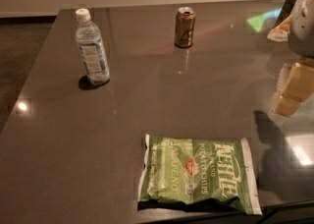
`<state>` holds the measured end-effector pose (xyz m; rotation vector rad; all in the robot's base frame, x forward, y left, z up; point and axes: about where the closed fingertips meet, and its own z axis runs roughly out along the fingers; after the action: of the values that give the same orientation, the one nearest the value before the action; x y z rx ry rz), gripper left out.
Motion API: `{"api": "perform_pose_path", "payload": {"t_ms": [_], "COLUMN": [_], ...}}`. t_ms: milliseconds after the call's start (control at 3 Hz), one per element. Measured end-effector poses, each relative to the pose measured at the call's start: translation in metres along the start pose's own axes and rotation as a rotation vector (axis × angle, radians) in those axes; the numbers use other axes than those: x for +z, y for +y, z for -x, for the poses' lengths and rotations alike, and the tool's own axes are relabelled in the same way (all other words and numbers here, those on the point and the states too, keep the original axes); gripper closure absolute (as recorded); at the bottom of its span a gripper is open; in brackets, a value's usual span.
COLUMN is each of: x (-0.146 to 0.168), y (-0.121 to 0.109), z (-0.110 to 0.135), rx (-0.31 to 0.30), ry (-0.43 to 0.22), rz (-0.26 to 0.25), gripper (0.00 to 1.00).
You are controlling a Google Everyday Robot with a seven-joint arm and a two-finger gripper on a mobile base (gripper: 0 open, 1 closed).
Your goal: Move blue plastic bottle near green jalapeno chip bag
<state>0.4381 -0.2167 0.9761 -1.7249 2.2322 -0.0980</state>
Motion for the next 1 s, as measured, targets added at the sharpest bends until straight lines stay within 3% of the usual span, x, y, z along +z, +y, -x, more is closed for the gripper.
{"api": "perform_pose_path", "payload": {"t_ms": [333,667,1000], "x": [0.0,-0.003,0.0], "y": [0.0,-0.005,-0.016], "z": [0.0,0.015,0.047], "rx": [0.0,-0.009,-0.018], "ry": [0.0,-0.053,-0.144], "rz": [0.0,0.001,0.005], "gripper": [0.0,0.0,0.0]}}
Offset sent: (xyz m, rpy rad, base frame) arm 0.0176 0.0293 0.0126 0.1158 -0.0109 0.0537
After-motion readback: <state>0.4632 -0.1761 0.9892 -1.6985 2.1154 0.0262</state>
